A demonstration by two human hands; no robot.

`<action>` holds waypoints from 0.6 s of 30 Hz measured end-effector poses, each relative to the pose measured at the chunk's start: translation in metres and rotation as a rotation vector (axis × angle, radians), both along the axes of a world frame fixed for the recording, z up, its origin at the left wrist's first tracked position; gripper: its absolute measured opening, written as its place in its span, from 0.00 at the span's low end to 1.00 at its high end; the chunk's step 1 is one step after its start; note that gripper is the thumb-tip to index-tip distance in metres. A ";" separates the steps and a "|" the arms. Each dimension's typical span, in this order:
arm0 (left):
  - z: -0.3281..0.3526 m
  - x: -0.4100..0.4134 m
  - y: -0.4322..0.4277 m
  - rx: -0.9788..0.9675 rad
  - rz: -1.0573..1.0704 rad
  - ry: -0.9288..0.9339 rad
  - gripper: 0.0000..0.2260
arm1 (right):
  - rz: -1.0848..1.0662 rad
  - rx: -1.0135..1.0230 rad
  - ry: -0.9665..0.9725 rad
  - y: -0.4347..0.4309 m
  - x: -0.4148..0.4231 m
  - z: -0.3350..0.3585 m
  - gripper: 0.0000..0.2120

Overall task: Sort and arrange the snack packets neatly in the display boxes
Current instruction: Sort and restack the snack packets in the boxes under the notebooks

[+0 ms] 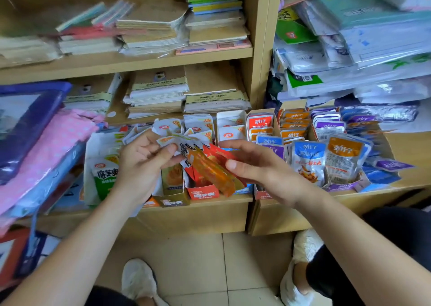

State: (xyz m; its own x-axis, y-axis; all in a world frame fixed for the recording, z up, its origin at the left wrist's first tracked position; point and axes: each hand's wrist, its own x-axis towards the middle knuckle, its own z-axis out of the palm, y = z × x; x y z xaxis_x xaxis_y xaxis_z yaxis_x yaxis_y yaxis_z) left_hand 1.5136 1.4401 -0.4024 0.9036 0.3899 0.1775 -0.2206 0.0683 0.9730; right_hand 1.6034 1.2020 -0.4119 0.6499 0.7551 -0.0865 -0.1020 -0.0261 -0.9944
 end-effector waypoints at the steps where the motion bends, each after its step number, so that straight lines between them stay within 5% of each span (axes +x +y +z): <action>1: 0.001 -0.001 -0.002 0.000 -0.016 -0.003 0.07 | 0.031 -0.022 -0.010 0.003 -0.001 -0.001 0.23; 7: 0.003 -0.008 0.004 0.007 -0.054 0.019 0.06 | 0.061 0.002 -0.142 0.019 -0.007 -0.006 0.11; 12: -0.007 -0.009 0.016 -0.004 -0.004 0.070 0.10 | 0.009 -0.014 -0.276 0.029 -0.011 -0.010 0.11; 18: -0.013 -0.007 0.033 0.017 0.074 0.123 0.09 | -0.145 -0.009 -0.192 0.039 -0.008 -0.021 0.05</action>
